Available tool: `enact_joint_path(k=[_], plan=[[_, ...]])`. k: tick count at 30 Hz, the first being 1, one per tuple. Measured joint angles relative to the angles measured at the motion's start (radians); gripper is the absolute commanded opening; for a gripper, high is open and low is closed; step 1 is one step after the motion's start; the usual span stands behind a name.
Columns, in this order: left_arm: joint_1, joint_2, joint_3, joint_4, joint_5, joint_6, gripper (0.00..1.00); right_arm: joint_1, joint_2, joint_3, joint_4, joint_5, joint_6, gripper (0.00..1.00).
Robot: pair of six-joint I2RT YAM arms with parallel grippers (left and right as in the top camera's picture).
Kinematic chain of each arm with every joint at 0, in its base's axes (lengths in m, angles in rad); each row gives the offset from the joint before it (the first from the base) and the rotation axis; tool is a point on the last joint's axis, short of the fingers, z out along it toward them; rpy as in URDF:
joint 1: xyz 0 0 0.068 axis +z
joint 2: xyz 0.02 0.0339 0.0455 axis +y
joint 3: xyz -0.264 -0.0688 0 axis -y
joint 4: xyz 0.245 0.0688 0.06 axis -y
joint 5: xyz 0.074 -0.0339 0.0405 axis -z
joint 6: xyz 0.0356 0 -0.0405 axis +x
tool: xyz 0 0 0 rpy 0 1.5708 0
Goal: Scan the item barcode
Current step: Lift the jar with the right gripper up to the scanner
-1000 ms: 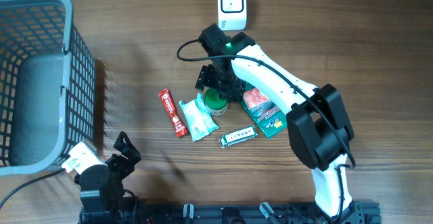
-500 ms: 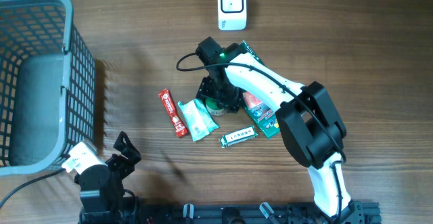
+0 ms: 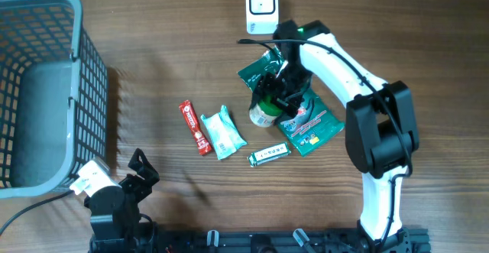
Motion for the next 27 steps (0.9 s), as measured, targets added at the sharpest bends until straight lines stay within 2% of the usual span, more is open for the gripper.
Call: enact_joint_path(k=[12, 18, 20, 22, 27], plan=[[0.0, 0.0, 0.0, 0.0, 0.0, 0.0, 1.0, 0.024, 0.0, 0.001, -0.034, -0.075, -0.031, 0.64], [0.0, 0.0, 0.0, 0.0, 0.0, 0.0, 1.0, 0.024, 0.0, 0.051, 0.013, 0.04, -0.088, 0.61], [0.0, 0.0, 0.0, 0.0, 0.0, 0.0, 1.0, 0.024, -0.005, 0.145, 0.026, 0.141, -0.098, 0.6], [0.0, 0.0, 0.0, 0.0, 0.0, 0.0, 1.0, 0.025, -0.025, 0.229, 0.107, 0.323, -0.093, 0.59], [0.0, 0.0, 0.0, -0.001, 0.0, 0.0, 1.0, 0.023, -0.043, 0.234, 0.501, 0.731, -0.066, 0.6]])
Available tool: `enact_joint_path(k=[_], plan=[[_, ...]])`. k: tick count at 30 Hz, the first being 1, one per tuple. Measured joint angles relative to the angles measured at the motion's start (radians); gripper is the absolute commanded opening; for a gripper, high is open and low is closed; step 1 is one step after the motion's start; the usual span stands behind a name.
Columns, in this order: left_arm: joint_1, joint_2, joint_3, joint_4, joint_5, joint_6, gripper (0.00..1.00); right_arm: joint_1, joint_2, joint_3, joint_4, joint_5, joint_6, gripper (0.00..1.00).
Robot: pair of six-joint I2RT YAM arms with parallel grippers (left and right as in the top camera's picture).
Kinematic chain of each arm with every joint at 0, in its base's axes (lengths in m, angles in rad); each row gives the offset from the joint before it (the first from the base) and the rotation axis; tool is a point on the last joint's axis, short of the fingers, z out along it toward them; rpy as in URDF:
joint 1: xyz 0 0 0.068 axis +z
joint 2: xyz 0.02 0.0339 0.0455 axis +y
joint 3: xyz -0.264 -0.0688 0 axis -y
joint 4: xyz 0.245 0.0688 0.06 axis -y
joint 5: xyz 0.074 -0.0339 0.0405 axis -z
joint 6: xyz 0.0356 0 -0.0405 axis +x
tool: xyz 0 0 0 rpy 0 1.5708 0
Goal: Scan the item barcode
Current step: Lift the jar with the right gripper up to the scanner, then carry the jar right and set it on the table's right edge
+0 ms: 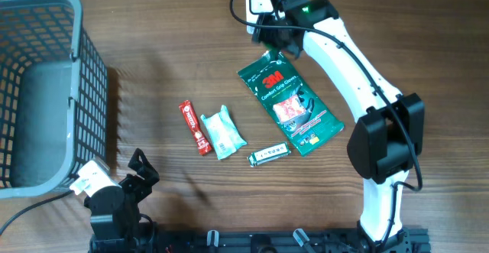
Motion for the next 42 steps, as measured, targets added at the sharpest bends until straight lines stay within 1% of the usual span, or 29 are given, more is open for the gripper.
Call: enact_joint_path(k=[2, 4, 7, 10, 12, 15, 20, 26, 29, 31, 32, 33, 34, 35, 37, 38, 39, 40, 42], plan=[[0.0, 0.0, 0.0, 0.001, 0.0, 0.0, 1.0, 0.0, 0.0, -0.037, 0.192, 0.105, 0.003, 0.62], [0.0, 0.0, 0.0, 0.002, 0.0, 0.0, 1.0, 0.0, 0.001, -0.097, 0.426, 0.181, -0.024, 0.66], [0.0, 0.0, 0.0, 0.001, 0.0, 0.0, 1.0, 0.0, 0.031, -0.132, 0.678, 0.229, -0.131, 0.66], [0.0, 0.0, 0.0, 0.001, 0.0, 0.0, 1.0, 0.0, 0.1, -0.135, 0.874, 0.241, -0.24, 0.68], [0.0, 0.0, 0.0, 0.001, 0.0, 0.0, 1.0, 0.0, 0.149, -0.135, 0.956, 0.241, -0.295, 0.68], [0.0, 0.0, 0.0, 0.0, 0.0, 0.0, 1.0, 0.003, 0.222, -0.137, 1.035, 0.237, -0.35, 0.68], [0.0, 0.0, 0.0, 0.0, 0.0, 0.0, 1.0, 0.019, 0.259, -0.138, 1.054, 0.234, -0.402, 0.68], [0.0, 0.0, 0.0, 0.0, 0.0, 0.0, 1.0, 0.026, 0.256, -0.138, 0.913, 0.227, -0.401, 0.69], [0.0, 0.0, 0.0, 0.001, 0.0, 0.0, 1.0, 0.022, 0.181, -0.148, 0.784, 0.24, -0.399, 0.69], [0.0, 0.0, 0.0, 0.0, 0.0, 0.0, 1.0, 0.005, 0.079, -0.151, 0.644, 0.273, -0.394, 0.7], [0.0, 0.0, -0.001, 0.0, 0.0, 0.0, 1.0, -0.016, 0.009, -0.15, 0.547, 0.294, -0.378, 0.73], [0.0, 0.0, -0.001, -0.001, 0.0, 0.0, 1.0, -0.049, -0.053, -0.142, 0.455, 0.307, -0.352, 0.74], [0.0, 0.001, -0.001, 0.001, 0.0, 0.0, 1.0, -0.082, -0.096, -0.134, 0.352, 0.314, -0.293, 0.74], [0.0, 0.0, -0.001, 0.0, 0.0, 0.0, 1.0, -0.159, -0.155, -0.128, 0.223, 0.324, -0.26, 0.75], [0.0, 0.0, -0.001, 0.001, 0.0, 0.0, 1.0, -0.284, -0.173, -0.117, 0.026, 0.284, -0.188, 0.74], [0.0, 0.0, -0.001, 0.0, 0.0, 0.0, 1.0, -0.382, -0.164, -0.121, -0.054, 0.244, -0.161, 0.75], [0.0, 0.0, -0.001, 0.0, 0.0, 0.0, 1.0, -0.486, -0.145, -0.127, -0.098, 0.195, -0.139, 0.76], [0.0, 0.0, -0.001, 0.001, 0.0, 0.0, 1.0, -0.559, -0.132, -0.129, -0.124, 0.16, -0.13, 0.79], [0.0, 0.0, -0.001, 0.0, 0.0, 0.0, 1.0, -0.734, -0.099, -0.134, -0.149, 0.096, -0.113, 0.8]])
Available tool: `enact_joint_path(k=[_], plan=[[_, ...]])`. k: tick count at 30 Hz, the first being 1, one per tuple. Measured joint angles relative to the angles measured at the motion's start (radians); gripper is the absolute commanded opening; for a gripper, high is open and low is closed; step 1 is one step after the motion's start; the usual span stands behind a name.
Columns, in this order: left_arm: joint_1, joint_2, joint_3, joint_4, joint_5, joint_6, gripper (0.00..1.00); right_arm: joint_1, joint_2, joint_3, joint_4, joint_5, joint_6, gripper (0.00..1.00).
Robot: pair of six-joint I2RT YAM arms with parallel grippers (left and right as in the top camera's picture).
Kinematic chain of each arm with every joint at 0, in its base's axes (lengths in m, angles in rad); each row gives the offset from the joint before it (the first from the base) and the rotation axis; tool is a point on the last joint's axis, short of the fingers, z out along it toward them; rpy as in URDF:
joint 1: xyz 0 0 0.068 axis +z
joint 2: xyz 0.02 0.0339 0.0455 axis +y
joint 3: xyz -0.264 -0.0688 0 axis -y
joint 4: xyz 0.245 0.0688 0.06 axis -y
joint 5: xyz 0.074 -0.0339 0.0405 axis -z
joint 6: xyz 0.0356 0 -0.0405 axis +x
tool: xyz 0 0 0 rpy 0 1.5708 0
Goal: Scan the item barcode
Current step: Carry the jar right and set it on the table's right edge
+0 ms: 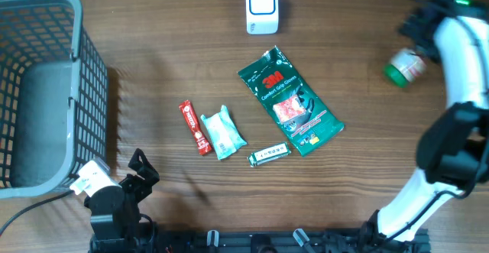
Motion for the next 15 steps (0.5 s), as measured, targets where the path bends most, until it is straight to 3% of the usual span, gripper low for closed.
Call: enact_joint_path(k=[2, 4, 5, 6, 8, 15], plan=[[0.0, 0.0, 0.0, 0.0, 0.0, 0.0, 1.0, -0.126, 0.031, -0.003, -0.001, -0.049, -0.008, 0.67], [0.0, 0.0, 0.0, 0.0, 0.0, 0.0, 1.0, -0.253, 0.079, -0.004, -0.029, -0.121, -0.022, 0.65], [0.0, 0.0, 0.0, 0.0, 0.0, 0.0, 1.0, -0.302, 0.103, -0.005, -0.042, -0.155, -0.028, 0.72], [0.0, 0.0, 0.0, 0.0, 0.0, 0.0, 1.0, -0.354, 0.124, -0.006, -0.043, -0.179, -0.046, 0.86], [0.0, 0.0, 0.0, 0.0, 0.0, 0.0, 1.0, -0.389, 0.132, -0.015, -0.071, -0.211, -0.071, 1.0], [0.0, 0.0, 0.0, 0.0, 0.0, 0.0, 1.0, -0.343, 0.135, -0.016, -0.075, -0.251, -0.071, 0.99]])
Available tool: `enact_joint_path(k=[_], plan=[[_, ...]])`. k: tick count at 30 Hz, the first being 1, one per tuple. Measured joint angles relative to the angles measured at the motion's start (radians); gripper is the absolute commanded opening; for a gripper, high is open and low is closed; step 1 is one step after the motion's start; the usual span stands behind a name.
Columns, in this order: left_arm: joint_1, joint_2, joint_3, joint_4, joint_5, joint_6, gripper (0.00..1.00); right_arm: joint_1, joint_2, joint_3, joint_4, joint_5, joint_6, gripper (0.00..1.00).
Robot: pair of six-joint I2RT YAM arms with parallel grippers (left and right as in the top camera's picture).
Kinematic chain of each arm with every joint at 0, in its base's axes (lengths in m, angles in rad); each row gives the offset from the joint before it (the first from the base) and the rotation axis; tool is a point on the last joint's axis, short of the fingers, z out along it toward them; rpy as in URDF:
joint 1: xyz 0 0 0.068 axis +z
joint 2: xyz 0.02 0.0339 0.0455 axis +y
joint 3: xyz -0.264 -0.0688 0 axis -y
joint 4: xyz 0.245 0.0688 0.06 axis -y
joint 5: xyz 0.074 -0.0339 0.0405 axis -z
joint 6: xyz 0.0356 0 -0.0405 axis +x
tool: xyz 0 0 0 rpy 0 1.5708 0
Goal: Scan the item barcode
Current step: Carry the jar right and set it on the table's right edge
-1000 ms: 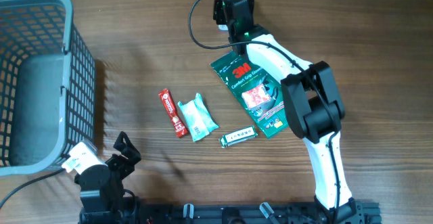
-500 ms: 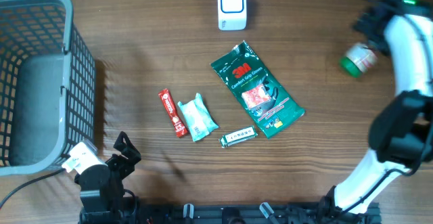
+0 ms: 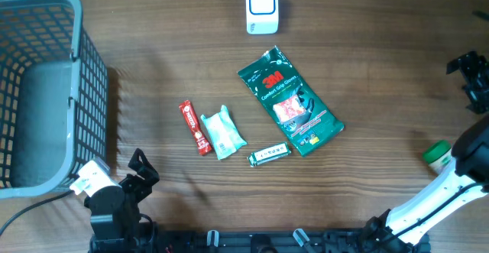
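Note:
The white barcode scanner (image 3: 261,7) stands at the back middle of the table. A small bottle with a green cap (image 3: 436,154) lies at the right, partly hidden by my right arm. My right gripper (image 3: 467,81) is at the far right edge above the bottle and apart from it; its fingers look spread and hold nothing. My left gripper (image 3: 143,167) rests open at the front left, far from every item.
A green 3M packet (image 3: 290,104) lies mid-table, with a red stick (image 3: 194,128), a pale green wipes packet (image 3: 223,131) and a small silver bar (image 3: 270,155) to its left and front. A blue-grey basket (image 3: 76,24) fills the left side.
The bottle was at the right, level with the top of the 3M packet and next to my right gripper. It now lies lower right on the table, and the gripper is apart from it at the edge.
My right gripper was on the green-capped bottle, which lay on the 3M packet. Then it was up at the scanner. After that the bottle was out at the right side, and now it lies on the table at the lower right, let go. My left arm never moved.

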Motion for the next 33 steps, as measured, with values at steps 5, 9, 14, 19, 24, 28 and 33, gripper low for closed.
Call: enact_joint_path(k=[5, 9, 14, 19, 24, 28, 33], plan=[[0.0, 0.0, 0.0, 0.0, 0.0, 0.0, 1.0, -0.003, 0.0, 0.015, -0.066, -0.001, 0.001, 1.0], [0.0, 0.0, 0.0, 0.0, 0.0, 0.0, 1.0, -0.003, -0.084, 0.019, -0.134, -0.002, 0.0, 1.0], [0.0, 0.0, 0.0, 0.0, 0.0, 0.0, 1.0, -0.002, -0.4, 0.028, -0.365, 0.064, 0.088, 1.0], [0.0, 0.0, 0.0, 0.0, 0.0, 0.0, 1.0, -0.002, -0.645, -0.051, -0.576, 0.272, 0.472, 1.0], [0.0, 0.0, 0.0, 0.0, 0.0, 0.0, 1.0, -0.002, -0.661, -0.491, -0.395, 0.285, 0.836, 1.0], [0.0, 0.0, 0.0, -0.002, 0.0, 0.0, 1.0, -0.002, -0.647, -0.777, -0.079, 0.217, 0.91, 1.0], [0.0, 0.0, -0.001, 0.0, 0.0, 0.0, 1.0, -0.002, -0.65, -0.964, 0.201, 0.203, 0.94, 1.0]])
